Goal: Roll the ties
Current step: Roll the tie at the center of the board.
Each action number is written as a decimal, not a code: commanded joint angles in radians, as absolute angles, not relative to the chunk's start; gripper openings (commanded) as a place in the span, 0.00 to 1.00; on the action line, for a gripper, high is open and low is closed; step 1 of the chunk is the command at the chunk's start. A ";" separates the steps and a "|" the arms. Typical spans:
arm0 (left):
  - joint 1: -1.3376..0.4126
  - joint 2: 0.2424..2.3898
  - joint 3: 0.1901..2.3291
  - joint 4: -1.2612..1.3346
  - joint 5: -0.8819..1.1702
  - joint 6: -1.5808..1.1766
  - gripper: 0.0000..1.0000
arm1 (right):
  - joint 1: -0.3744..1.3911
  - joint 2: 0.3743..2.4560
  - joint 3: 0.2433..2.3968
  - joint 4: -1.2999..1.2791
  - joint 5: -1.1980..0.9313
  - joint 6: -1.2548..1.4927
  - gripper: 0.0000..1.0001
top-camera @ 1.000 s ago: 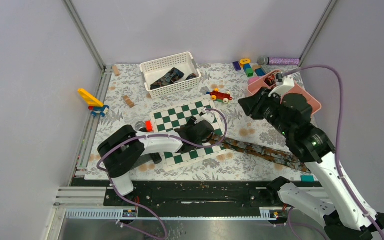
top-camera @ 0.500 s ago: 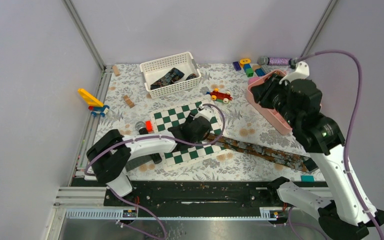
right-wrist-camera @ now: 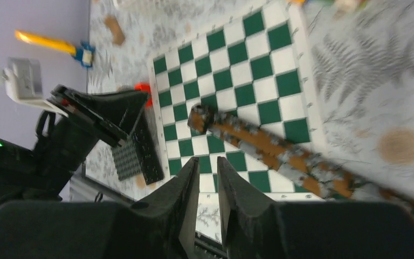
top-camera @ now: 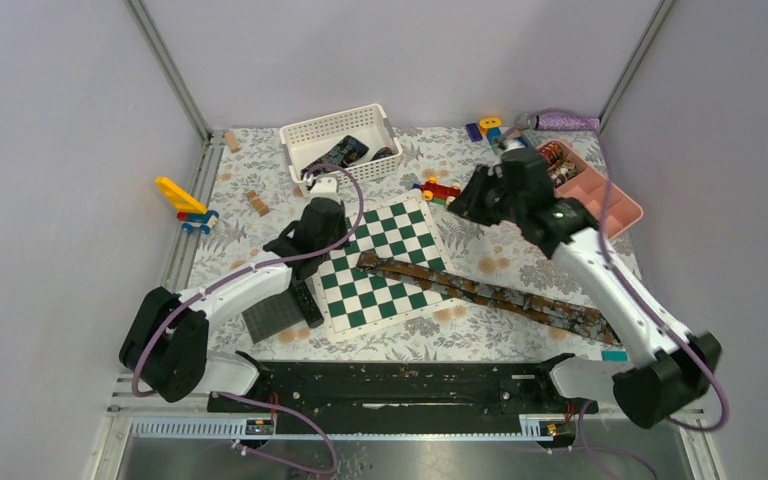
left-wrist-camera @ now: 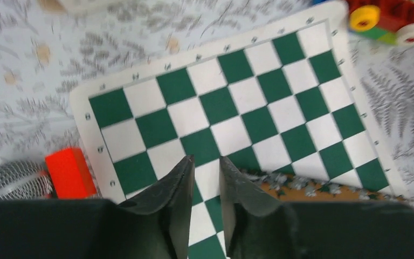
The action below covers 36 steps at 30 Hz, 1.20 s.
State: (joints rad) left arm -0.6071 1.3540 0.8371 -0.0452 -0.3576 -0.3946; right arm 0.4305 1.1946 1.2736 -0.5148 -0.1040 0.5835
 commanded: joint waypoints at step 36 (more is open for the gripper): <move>-0.555 1.564 0.696 0.250 -0.010 -0.565 0.00 | 0.694 1.849 1.308 -0.179 -0.356 0.790 0.22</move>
State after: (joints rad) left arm -0.5560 1.5589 0.7094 0.1829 -0.0475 -0.5518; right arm 0.6861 1.8450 1.3060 -0.1745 -0.3809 0.7975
